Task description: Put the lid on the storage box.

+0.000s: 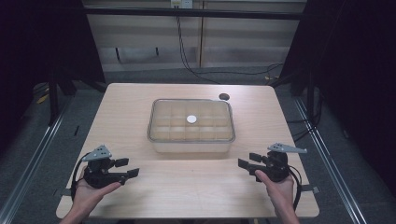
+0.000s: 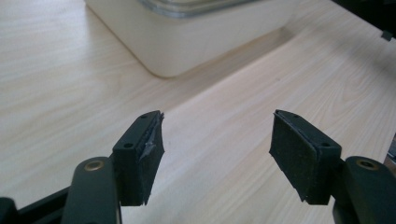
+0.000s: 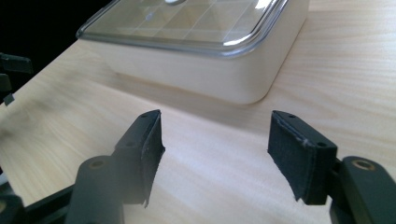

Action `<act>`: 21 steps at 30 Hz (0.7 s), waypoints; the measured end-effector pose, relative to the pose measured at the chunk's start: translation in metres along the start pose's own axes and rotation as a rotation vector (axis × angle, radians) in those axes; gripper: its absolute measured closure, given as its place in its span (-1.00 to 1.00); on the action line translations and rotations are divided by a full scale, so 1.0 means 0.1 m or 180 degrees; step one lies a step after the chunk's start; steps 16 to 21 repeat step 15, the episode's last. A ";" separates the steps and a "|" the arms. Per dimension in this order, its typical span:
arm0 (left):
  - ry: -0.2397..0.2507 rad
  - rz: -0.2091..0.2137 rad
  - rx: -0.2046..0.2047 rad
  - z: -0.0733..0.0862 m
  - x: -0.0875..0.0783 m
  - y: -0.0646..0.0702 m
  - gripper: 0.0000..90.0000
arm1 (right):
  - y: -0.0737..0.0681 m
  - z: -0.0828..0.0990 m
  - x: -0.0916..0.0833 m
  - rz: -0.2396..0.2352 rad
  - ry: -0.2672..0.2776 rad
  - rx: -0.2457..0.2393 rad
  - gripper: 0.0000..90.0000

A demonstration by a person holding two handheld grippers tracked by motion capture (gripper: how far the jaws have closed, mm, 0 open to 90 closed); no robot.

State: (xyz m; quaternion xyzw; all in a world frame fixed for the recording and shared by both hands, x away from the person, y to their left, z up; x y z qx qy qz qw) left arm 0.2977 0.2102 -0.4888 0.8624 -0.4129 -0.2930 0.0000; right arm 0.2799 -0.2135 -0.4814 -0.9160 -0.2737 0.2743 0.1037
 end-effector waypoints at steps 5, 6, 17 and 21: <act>-0.0109 -0.0089 -0.0032 0.18 -0.02 0.01 -0.27 | -0.05 0.11 -0.09 0.0042 0.0041 -0.0058 -0.30; -0.0109 -0.0089 -0.0032 0.18 -0.02 0.01 -0.28 | -0.05 0.11 -0.09 0.0042 0.0041 -0.0058 -0.30; -0.0203 -0.0106 -0.0191 0.41 -0.04 0.00 -0.29 | 0.06 0.30 -0.14 0.0141 -0.0034 -0.0139 -0.37; -0.0203 -0.0106 -0.0191 0.41 -0.04 0.00 -0.29 | 0.06 0.30 -0.14 0.0141 -0.0034 -0.0139 -0.37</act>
Point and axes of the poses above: each handheld gripper's, and its own axes: x roughly forward along the jaws, z roughly out of its underside, y roughly to its right, the point moved 7 cm from there along x, roughly forward along the jaws, and after that the axes turned 6 degrees about y, right-handed, at the moved point
